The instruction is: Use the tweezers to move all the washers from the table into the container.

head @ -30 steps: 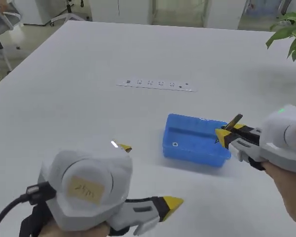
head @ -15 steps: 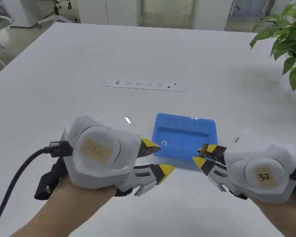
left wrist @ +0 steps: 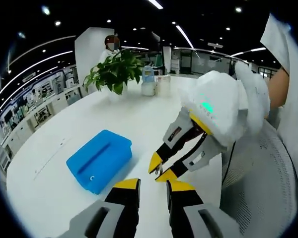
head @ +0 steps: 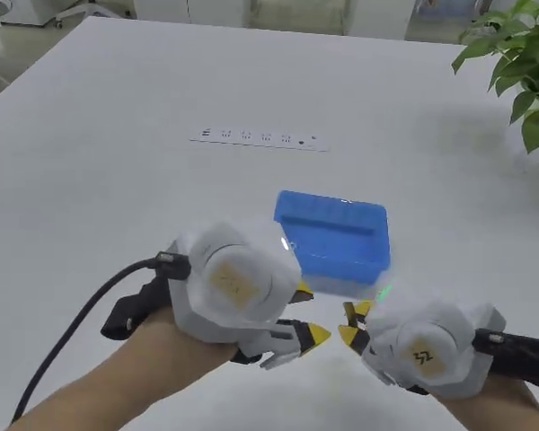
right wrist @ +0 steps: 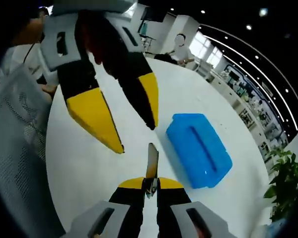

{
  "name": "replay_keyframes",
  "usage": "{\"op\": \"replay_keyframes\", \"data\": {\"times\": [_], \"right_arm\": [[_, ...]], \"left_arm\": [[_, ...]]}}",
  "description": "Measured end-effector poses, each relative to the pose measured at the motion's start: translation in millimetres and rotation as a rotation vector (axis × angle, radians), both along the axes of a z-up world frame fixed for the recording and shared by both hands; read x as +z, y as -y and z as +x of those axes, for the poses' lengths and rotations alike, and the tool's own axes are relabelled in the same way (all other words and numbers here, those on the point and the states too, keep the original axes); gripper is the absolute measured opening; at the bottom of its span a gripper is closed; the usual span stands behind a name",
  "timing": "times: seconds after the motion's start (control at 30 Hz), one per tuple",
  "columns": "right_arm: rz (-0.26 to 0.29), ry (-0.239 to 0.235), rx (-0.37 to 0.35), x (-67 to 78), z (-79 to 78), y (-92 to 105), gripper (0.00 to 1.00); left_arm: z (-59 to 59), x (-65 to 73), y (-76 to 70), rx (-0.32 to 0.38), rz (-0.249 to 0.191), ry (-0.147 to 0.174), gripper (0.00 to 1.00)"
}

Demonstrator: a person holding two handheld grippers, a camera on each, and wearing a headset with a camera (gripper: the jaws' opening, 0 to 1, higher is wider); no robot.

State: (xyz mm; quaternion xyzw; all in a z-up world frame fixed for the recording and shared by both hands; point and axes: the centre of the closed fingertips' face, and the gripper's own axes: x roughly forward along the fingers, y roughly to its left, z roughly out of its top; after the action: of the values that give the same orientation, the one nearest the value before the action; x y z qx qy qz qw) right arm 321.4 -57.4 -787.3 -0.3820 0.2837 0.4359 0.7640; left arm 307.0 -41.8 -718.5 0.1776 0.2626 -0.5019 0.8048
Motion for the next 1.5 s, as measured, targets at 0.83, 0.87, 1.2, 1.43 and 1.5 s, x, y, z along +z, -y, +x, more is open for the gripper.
{"op": "replay_keyframes", "data": {"times": [0.83,0.87,1.2,1.43,1.5], "right_arm": [[-0.102,0.062,0.041,-24.2,-10.3,-4.4,0.09],[-0.098,0.06,0.027,-25.5,-10.7,-3.2,0.14],[0.057,-0.044,-0.145,-13.5,-33.6,15.5,0.26],[0.234,-0.106,-0.31,9.5,-28.7,27.1,0.33],[0.324,-0.138,-0.373,20.7,-26.4,27.9,0.38]], "left_arm": [[-8.7,-38.2,-1.6,-0.22,0.053,-0.011,0.0],[-8.8,-42.1,-3.3,-0.224,0.057,-0.015,0.0],[1.2,-87.0,-26.1,-0.177,0.121,-0.07,0.0],[-4.4,-86.3,-34.6,-0.028,0.087,-0.141,0.16],[-4.9,-76.4,-37.9,0.026,0.052,-0.131,0.21]]}}
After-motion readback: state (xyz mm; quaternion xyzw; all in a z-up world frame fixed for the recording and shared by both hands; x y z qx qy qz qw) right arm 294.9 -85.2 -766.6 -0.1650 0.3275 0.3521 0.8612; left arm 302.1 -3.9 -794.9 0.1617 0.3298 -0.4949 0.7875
